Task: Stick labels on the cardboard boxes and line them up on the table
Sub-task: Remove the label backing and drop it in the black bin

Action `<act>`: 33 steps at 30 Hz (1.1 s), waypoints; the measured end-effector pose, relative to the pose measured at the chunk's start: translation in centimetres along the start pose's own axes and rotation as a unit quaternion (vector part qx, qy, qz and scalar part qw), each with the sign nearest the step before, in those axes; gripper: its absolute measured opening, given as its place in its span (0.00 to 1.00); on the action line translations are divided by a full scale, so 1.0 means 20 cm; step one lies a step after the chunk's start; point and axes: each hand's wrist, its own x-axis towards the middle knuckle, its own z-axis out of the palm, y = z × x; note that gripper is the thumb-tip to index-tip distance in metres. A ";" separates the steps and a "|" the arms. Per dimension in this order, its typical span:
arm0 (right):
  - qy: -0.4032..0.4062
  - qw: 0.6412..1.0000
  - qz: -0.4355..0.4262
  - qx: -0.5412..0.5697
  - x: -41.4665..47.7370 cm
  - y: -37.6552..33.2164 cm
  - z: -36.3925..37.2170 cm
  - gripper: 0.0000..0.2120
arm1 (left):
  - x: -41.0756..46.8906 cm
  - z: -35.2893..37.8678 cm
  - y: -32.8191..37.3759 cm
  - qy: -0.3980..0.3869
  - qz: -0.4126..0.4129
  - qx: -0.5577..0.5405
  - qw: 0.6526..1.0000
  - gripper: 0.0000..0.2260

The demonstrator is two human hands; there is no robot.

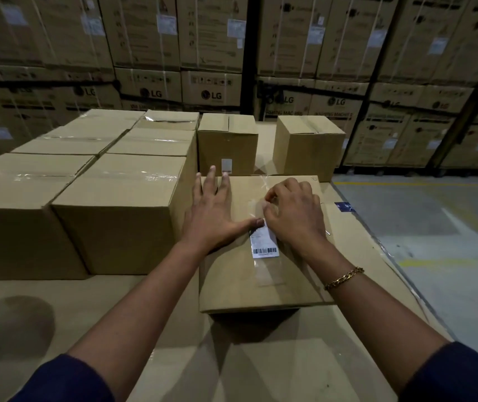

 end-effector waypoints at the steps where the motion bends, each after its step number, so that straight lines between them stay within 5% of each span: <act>1: 0.001 1.000 0.006 -0.006 0.00 -0.01 0.00 0.08 | 0.00 0.00 0.00 0.001 0.000 -0.002 1.000 0.58; 10: -0.036 0.999 0.037 0.000 0.04 -0.05 -0.01 0.07 | 0.04 0.01 -0.03 -0.001 0.002 -0.007 1.000 0.59; 26: -0.090 0.974 0.099 0.182 0.04 -0.03 -0.03 0.04 | 0.09 0.00 -0.07 -0.019 -0.014 -0.029 0.999 0.61; 33: -0.105 0.960 0.123 0.229 0.05 -0.01 -0.01 0.06 | 0.12 0.00 -0.06 -0.018 -0.016 -0.093 0.995 0.45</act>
